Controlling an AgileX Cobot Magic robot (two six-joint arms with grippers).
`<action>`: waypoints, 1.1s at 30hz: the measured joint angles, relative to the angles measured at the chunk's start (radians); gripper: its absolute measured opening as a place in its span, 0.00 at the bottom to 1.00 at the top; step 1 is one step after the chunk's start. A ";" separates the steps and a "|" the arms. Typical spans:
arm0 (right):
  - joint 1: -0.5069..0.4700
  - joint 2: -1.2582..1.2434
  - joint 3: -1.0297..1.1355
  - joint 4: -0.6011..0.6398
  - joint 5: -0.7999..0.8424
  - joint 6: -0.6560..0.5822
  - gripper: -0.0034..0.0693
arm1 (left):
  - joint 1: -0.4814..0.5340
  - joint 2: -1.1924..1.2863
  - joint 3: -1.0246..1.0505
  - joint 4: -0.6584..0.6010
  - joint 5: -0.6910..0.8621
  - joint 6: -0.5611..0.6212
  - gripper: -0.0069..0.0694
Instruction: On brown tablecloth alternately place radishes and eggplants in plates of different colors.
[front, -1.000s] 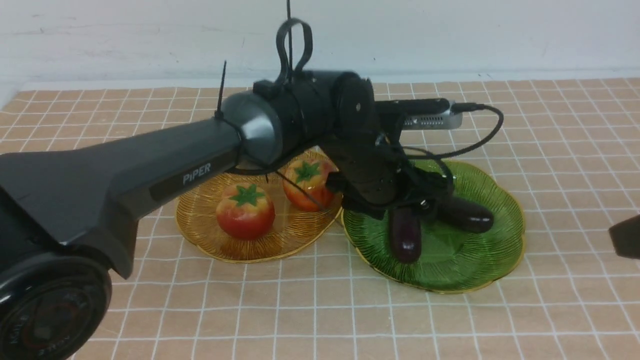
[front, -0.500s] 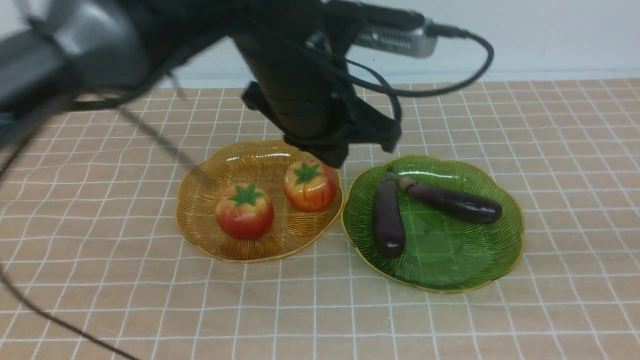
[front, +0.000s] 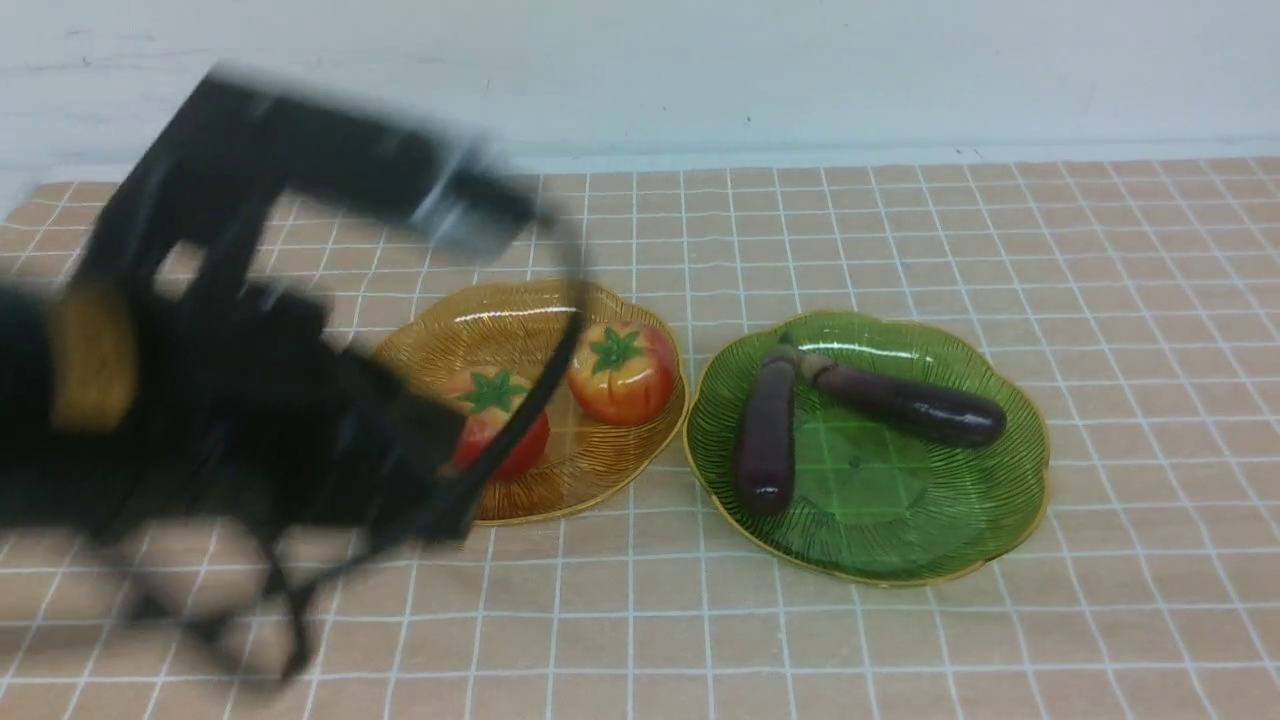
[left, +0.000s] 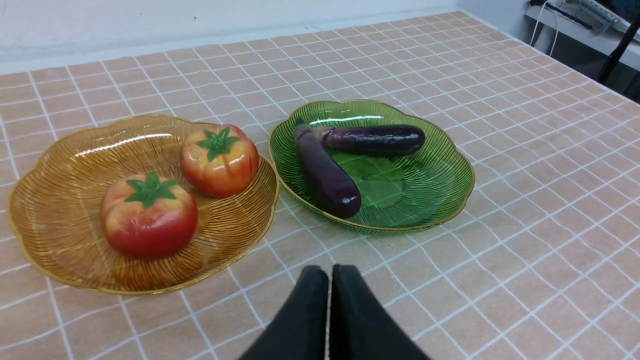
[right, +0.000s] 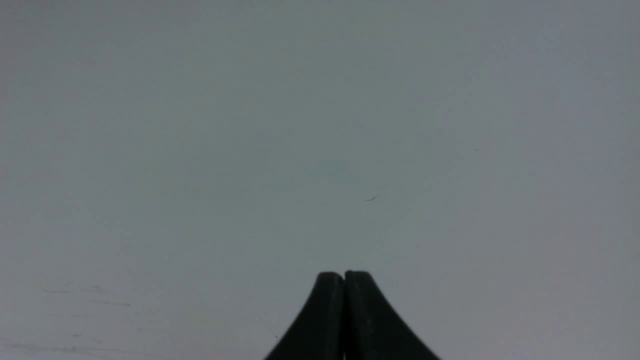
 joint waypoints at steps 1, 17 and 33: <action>0.000 0.000 0.000 0.000 0.000 0.000 0.03 | 0.000 0.000 0.000 0.001 0.000 0.001 0.09; 0.000 0.000 0.000 0.000 0.000 0.000 0.03 | 0.085 -0.118 0.081 0.034 -0.053 0.196 0.09; 0.000 0.000 0.001 0.000 0.000 0.000 0.03 | 0.590 -0.444 0.526 -0.033 -0.110 0.277 0.09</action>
